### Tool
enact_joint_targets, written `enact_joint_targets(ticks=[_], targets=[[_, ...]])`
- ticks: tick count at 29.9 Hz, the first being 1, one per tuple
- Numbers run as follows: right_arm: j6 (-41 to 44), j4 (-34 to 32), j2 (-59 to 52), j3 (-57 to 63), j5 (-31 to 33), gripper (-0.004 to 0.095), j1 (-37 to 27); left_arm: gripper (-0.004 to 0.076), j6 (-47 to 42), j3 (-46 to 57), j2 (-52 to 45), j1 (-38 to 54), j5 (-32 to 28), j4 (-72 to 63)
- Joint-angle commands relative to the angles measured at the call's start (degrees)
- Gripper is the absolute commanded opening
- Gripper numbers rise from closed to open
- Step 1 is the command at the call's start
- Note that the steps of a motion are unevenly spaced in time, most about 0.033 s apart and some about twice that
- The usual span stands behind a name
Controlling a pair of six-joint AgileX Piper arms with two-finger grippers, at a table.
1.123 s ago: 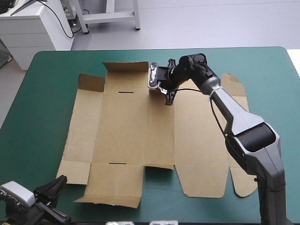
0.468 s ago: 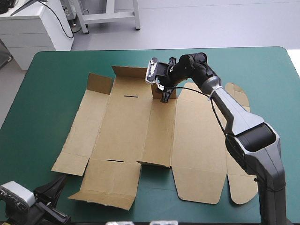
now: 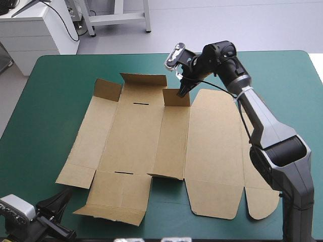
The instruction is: Fold the box
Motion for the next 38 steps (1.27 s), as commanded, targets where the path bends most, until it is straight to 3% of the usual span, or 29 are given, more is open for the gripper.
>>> enact_joint_targets(ticks=[1, 4, 11, 16, 27, 38], targets=[[4.0, 5.0, -5.0, -1.8, 4.4, 0.0001, -3.5, -0.0008, -1.8, -1.3, 0.8, -0.2, -4.6, 0.6], [9.5, 7.1, -6.7, -0.6, 4.5, 0.0001, -6.0, -0.0008, -5.9, -2.6, 2.7, -0.2, -4.8, 2.4], [20.3, -1.5, -14.1, 5.8, 4.5, 0.0001, -7.1, -0.0008, -13.1, -9.5, 11.0, -0.2, -4.7, 15.2], [22.4, -2.7, -21.4, 15.5, 2.8, 0.0000, -7.4, -0.0008, -14.8, -15.4, 18.6, -0.2, -3.1, 20.4], [25.4, -1.4, -41.8, 49.5, -16.2, -0.0003, -7.4, -0.0008, -15.6, -27.5, 37.0, -0.2, 13.1, 29.8], [31.7, -0.5, -58.3, 72.7, -27.9, -0.0021, -7.4, -0.0007, -11.3, -30.5, 50.0, -0.2, 16.6, 33.9]])
